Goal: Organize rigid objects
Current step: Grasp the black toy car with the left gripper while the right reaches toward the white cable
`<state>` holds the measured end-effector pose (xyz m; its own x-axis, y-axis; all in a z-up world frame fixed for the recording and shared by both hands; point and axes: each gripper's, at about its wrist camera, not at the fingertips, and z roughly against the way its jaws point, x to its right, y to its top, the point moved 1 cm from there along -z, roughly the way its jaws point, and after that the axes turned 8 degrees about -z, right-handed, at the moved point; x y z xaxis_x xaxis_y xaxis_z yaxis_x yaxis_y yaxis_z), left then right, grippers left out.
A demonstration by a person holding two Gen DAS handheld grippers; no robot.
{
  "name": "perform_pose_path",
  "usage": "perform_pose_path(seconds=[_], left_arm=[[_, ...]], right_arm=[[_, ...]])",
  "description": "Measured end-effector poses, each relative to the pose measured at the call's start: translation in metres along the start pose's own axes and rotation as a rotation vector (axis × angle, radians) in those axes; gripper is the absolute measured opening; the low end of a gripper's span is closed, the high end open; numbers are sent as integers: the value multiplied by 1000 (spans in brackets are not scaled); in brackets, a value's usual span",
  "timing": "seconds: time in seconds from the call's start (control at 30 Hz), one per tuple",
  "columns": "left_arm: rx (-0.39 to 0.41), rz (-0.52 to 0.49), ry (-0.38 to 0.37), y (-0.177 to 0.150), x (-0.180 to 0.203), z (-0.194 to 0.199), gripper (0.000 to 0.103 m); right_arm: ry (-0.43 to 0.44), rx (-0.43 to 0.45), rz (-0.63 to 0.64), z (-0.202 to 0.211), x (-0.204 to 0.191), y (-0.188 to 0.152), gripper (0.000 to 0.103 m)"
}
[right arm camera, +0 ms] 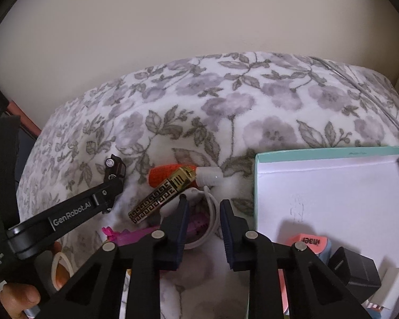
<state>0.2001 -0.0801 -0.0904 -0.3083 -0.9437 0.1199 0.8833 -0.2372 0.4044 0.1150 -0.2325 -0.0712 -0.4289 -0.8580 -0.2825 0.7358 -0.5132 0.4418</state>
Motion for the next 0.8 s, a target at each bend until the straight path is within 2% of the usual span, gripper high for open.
perform_pose_path(seconds=[0.17,0.57,0.8], left_arm=[[10,-16,-5,-1,4,-3,36],[64,31,-40,1,-7,-9,36],[65,24,-20,2,-3,-10,36]], right_arm=[[-7,-19,-14,-11,3,-4,22],[-52,11,22,-18,-1,-6,18],[-55,24,28,-19,-2,-7,17]])
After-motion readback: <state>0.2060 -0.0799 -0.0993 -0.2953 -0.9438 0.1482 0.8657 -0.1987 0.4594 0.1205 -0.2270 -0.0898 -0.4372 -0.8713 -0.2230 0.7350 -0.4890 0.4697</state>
